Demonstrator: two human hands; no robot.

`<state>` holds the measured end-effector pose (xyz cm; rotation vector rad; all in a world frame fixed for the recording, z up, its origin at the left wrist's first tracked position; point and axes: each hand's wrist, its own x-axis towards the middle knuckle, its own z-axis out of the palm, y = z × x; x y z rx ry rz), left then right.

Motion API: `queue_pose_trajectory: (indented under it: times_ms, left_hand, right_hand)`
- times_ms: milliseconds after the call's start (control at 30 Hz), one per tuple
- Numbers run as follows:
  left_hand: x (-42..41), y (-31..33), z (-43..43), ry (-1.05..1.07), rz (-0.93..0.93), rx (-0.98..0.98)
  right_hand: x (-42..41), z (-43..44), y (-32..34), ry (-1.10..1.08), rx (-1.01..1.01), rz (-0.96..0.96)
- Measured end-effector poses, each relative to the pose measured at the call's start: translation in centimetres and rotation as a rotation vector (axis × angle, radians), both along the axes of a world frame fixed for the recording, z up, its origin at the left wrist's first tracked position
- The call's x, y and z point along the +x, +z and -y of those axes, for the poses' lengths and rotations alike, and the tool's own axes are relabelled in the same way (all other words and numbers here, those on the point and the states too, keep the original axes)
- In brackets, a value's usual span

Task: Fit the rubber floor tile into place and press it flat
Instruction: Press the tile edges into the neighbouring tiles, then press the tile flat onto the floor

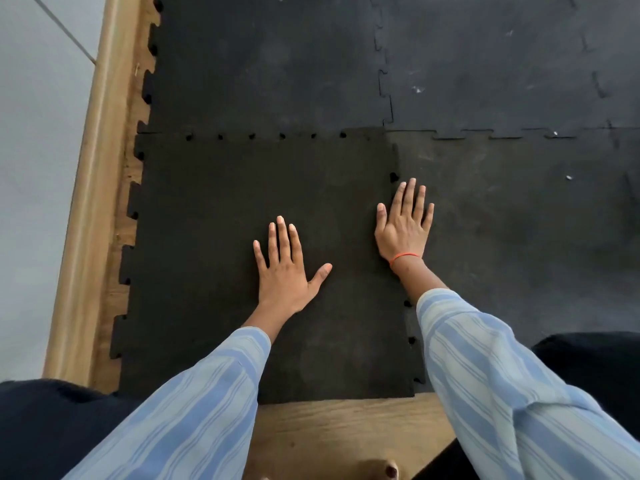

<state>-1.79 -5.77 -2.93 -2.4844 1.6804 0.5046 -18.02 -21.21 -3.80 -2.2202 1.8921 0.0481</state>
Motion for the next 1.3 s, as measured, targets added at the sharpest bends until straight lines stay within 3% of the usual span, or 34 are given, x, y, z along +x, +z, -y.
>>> queue_pose_trajectory:
  times_ms: [367, 567, 933, 1133, 1300]
  left_hand:
    - [0.0, 0.5, 0.3, 0.009, -0.043, 0.044]
    - [0.0, 0.7, 0.3, 0.002, -0.041, 0.057]
    - [-0.1, 0.8, 0.2, -0.011, -0.032, 0.038]
    - [-0.1, 0.9, 0.4, -0.001, -0.048, 0.062]
    - [0.1, 0.9, 0.3, 0.007, -0.063, 0.072]
  right_hand:
    - [-0.5, -0.4, 1.4, 0.010, 0.146, 0.018]
    - [-3.6, -9.7, 1.2, -0.106, 0.079, -0.007]
    - [-3.7, -9.8, 0.7, -0.118, 0.073, -0.042]
    - [-2.7, -7.9, 1.4, 0.119, 0.101, -0.013]
    - [-1.5, -7.2, 1.9, 0.080, 0.197, -0.020]
